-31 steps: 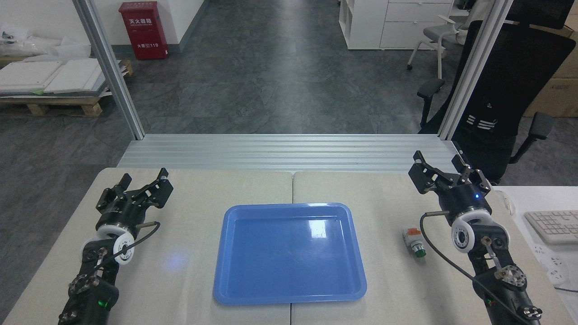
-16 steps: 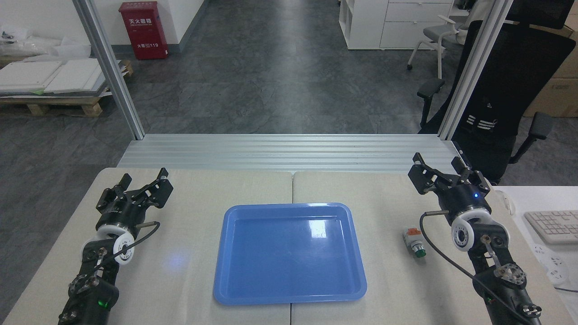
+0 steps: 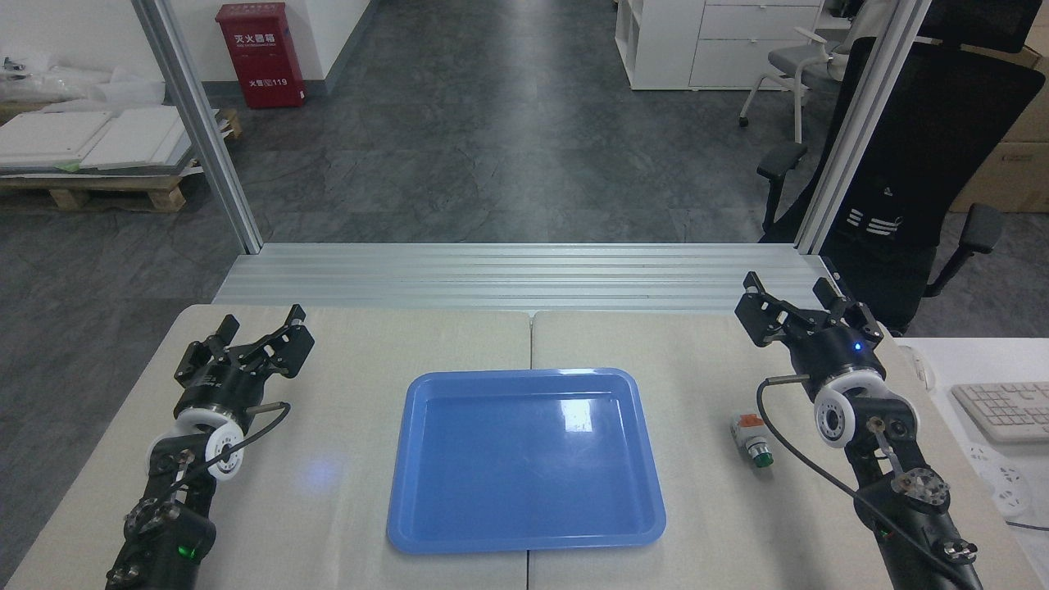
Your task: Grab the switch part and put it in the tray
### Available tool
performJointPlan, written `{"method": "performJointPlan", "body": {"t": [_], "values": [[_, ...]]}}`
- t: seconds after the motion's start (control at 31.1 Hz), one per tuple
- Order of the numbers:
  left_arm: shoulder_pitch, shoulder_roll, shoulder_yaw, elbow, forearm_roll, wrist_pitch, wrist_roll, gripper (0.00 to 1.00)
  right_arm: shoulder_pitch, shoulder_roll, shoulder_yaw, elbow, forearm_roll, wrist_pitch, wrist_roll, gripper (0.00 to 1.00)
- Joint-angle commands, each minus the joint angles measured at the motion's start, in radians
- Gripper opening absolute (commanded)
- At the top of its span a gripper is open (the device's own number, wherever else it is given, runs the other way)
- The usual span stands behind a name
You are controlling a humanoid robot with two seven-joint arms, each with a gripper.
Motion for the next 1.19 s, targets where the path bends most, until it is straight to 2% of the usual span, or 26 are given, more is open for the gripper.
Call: {"method": "performJointPlan", "body": {"t": [0.0, 1.16], "values": [[0.0, 0.0, 0.0, 0.0, 0.0, 0.002, 0.0, 1.0, -0.001, 0.001, 0.001, 0.0, 0.0, 0.0, -0.001, 0.98], [0.0, 0.0, 0.0, 0.0, 0.0, 0.0, 0.0, 1.0, -0.004, 0.001, 0.004, -0.001, 0.002, 0.006, 0.002, 0.98]]}}
